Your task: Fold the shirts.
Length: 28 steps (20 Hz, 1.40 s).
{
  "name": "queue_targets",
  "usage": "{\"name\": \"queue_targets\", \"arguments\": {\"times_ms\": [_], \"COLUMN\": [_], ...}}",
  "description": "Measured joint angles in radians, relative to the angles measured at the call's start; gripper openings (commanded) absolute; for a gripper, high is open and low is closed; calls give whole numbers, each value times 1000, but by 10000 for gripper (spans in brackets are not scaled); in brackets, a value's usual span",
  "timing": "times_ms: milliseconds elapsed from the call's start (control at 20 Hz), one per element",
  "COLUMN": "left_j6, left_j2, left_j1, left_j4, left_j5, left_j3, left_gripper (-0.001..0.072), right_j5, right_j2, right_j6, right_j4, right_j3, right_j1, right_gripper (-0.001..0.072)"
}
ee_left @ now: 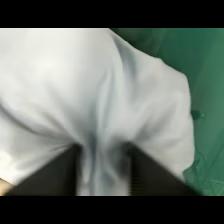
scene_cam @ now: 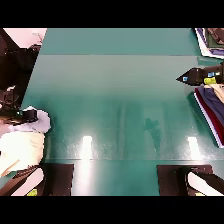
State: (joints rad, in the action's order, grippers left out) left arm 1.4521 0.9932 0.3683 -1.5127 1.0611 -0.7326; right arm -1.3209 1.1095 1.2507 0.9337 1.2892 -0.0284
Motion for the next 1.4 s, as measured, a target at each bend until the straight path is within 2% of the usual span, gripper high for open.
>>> {"name": "queue_targets", "arguments": {"times_ms": [50, 250, 400, 650, 800, 1050, 1250, 1300, 1350, 1400], "left_j6": [4, 10, -13, -39, -51, -117, -150, -158, -161, -164], "left_j2": [0, 0, -1, -1, -2, 37, 160, 205, 254, 299], "left_j1": [1, -1, -53, -285, -459, -697, -792, -805, -813, -819], "left_j4": [-3, 20, 73, 146, 193, 315, 364, 384, 406, 432], "left_j5": [-14, 2, 91, 278, 322, 306, 302, 304, 306, 309], "left_j3": [8, -49, -233, -659, -855, -975, -995, -997, -998, -1000], "left_gripper": [21, 20, 20, 20, 20, 21, 29, 261, 559, 664], "right_j5": [0, 5, 11, 63, 101, 130, 131, 128, 127, 124], "right_j2": [0, 0, 0, 0, -1, -1, -1, -1, -1, -1], "right_j6": [1, 6, 8, 8, 8, 9, 9, 9, 9, 9], "right_j4": [0, 0, 0, 0, 0, 2, 3, 3, 3, 4], "right_j3": [0, 8, 66, 242, 349, 466, 495, 497, 500, 502], "right_j1": [0, 0, 0, 1, 1, 1, 1, 1, 1, 1], "right_gripper": [15, 15, 15, 15, 15, 15, 15, 15, 15, 15]}}
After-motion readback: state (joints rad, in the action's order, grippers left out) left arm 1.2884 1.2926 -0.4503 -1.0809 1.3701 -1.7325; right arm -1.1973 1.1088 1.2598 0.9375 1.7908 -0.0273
